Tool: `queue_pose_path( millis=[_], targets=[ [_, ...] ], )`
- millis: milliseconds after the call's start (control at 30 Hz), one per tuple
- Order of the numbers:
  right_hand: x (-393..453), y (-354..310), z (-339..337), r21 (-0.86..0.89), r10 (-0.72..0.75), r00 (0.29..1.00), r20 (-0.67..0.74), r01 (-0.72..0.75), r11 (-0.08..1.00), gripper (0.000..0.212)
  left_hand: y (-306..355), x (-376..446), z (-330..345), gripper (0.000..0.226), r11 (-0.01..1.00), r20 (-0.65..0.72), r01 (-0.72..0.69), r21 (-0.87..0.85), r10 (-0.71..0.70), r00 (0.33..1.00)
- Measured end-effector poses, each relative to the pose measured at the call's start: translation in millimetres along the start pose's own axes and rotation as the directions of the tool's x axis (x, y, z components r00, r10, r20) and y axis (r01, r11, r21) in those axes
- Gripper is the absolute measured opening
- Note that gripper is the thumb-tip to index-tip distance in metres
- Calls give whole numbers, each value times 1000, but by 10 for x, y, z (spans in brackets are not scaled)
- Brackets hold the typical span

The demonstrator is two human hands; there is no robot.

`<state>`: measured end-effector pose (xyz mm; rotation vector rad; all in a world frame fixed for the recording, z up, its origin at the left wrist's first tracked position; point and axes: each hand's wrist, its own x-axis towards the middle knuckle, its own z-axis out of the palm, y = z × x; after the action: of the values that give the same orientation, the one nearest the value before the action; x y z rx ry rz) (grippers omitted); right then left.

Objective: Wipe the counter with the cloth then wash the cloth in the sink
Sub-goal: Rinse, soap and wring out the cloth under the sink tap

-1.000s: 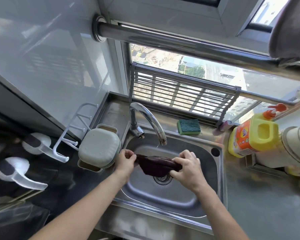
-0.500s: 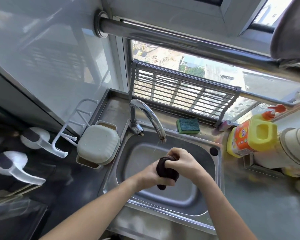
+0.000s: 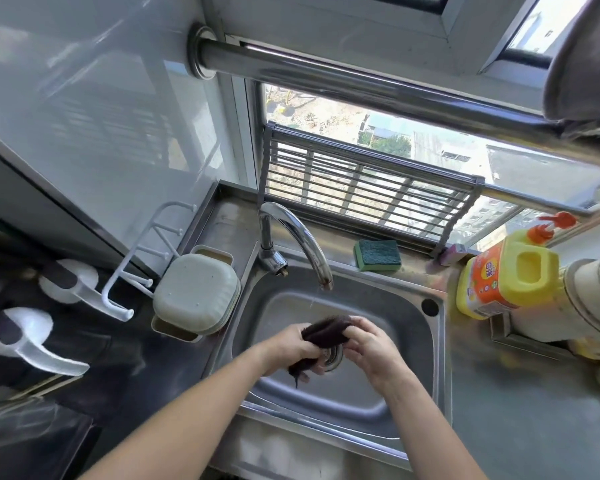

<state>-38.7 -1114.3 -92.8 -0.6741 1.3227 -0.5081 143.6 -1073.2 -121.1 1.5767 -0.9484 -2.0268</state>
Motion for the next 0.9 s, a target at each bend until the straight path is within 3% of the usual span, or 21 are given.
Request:
queue_pose_path(
  millis=[67,133,200,267,367,467,533,567,667,733,767,833,900],
  targets=[
    [7,93,-79,8,42,997,70,-42,999,19,-5,33,-131,34,994,-8,7,110,-6,1000],
    [-15,121,-111,32,77,984,162,-83,996,24,14,76,-218,33,936,-57,-7,351,28,998],
    [-44,87,-153,88,110,959,262,-137,987,35,49,120,-276,29,747,-125,-53,662,180,976],
    [-62,52,-262,204,92,916,390,-183,962,42,68,164,-328,24,548,-109,-117,828,362,926],
    [-103,2,-404,291,75,873,483,-240,926,44,99,123,-349,16,351,34,-298,888,596,803],
    [-102,39,-350,322,125,839,530,-335,885,71,192,28,-186,15,211,155,-488,847,780,607],
    [-67,138,-253,283,199,766,612,-447,849,91,237,28,-40,10,147,182,-534,832,837,515],
    [-54,187,-199,242,231,695,681,-512,824,96,250,47,3,9,124,191,-532,838,846,498],
    [19,232,-98,37,283,516,808,-523,851,80,260,101,-49,15,14,270,-489,872,819,506],
    [86,155,-47,-170,397,468,790,-455,874,61,211,163,-179,9,-92,326,-414,906,775,541],
    [104,84,-4,-288,471,496,729,-403,869,57,187,189,-234,4,-132,330,-356,925,743,582],
    [198,-30,67,-584,599,590,541,-250,773,59,151,208,-246,10,-174,295,-239,955,613,733],
    [289,-140,153,-867,608,735,299,-58,495,60,166,190,-161,16,-124,178,-136,983,457,871]
  ],
)
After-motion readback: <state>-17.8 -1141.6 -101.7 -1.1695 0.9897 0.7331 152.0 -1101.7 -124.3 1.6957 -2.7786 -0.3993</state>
